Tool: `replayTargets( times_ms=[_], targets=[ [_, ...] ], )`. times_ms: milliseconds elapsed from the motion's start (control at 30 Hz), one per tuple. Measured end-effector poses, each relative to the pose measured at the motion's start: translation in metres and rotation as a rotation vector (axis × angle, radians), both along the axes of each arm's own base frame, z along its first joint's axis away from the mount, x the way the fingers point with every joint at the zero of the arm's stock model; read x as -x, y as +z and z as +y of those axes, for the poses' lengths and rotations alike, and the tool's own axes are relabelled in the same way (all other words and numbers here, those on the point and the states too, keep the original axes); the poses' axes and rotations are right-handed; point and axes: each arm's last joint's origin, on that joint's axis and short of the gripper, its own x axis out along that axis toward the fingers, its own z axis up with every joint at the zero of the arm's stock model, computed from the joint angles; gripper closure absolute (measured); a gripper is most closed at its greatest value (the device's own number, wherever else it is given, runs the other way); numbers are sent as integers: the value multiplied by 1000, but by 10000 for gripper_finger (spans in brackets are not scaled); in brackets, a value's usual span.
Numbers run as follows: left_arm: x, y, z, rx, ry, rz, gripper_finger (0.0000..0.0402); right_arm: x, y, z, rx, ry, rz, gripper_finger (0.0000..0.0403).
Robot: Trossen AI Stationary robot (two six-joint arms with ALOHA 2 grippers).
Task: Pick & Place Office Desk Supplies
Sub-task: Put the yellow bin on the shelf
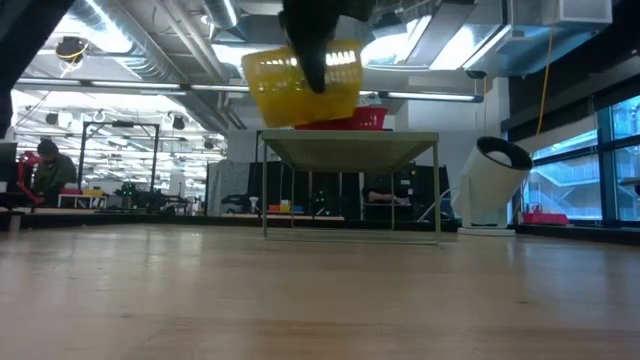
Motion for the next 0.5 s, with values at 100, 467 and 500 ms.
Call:
replayTargets(
  times_ms=[100, 467, 500],
  targets=[
    [-8, -4, -1, -4, -33, 1, 399, 0, 0, 0, -4, -3, -2, 395],
    [-14, -6, 1, -33, -67, -6, 399, 0, 0, 0, -10, -3, -4, 395],
    [-14, -6, 1, -30, -74, -5, 399, 0, 0, 0, -11, -4, -5, 395]
  ],
)
